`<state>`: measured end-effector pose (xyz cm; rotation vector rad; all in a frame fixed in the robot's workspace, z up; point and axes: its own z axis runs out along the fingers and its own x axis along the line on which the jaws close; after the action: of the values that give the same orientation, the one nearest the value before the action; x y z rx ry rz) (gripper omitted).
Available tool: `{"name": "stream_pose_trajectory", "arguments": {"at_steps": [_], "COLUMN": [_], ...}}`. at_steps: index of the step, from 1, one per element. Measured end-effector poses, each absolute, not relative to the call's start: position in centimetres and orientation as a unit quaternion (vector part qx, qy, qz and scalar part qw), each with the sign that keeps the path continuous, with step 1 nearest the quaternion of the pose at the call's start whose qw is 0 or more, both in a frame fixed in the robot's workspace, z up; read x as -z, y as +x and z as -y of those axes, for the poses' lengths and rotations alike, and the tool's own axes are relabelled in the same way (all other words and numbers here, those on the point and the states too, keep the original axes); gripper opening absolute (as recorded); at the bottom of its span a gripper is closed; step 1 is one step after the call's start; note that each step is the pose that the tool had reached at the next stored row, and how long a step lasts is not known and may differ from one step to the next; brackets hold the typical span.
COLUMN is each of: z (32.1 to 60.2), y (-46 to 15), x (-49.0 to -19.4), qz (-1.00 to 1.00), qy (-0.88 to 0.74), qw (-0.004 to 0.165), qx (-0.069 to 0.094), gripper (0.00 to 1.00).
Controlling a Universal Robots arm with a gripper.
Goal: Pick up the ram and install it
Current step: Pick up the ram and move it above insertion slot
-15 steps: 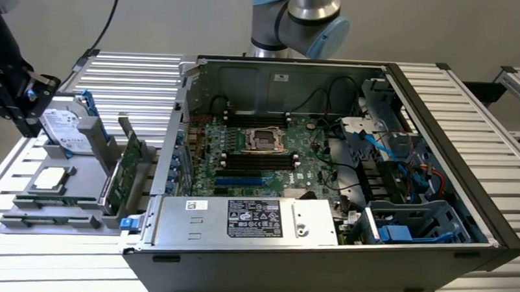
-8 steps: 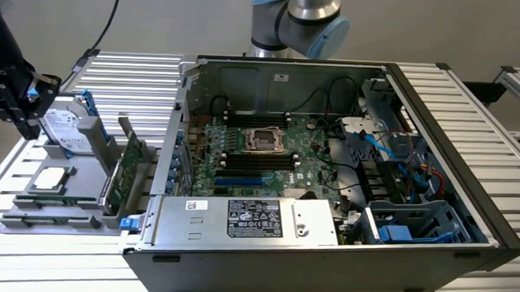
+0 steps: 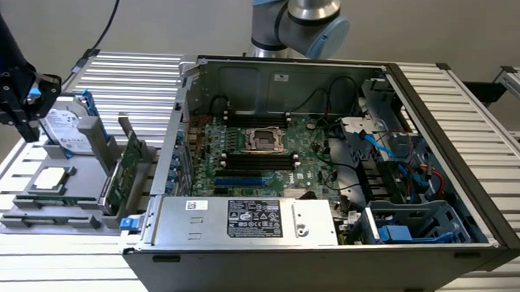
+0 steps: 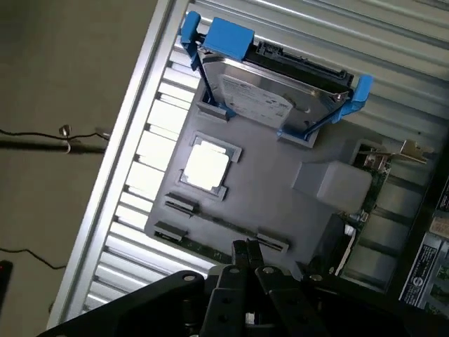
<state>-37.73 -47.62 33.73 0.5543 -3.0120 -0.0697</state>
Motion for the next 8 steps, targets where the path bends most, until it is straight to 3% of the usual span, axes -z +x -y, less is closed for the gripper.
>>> {"name": "stream_pose_trajectory", "arguments": {"at_steps": [8], "z": [47.62], "y": [-37.73], "x": [-33.35], "qz": [0.967], "qy": [0.252], "qw": [0.04], "qx": [0.021], "gripper": [0.11]}}
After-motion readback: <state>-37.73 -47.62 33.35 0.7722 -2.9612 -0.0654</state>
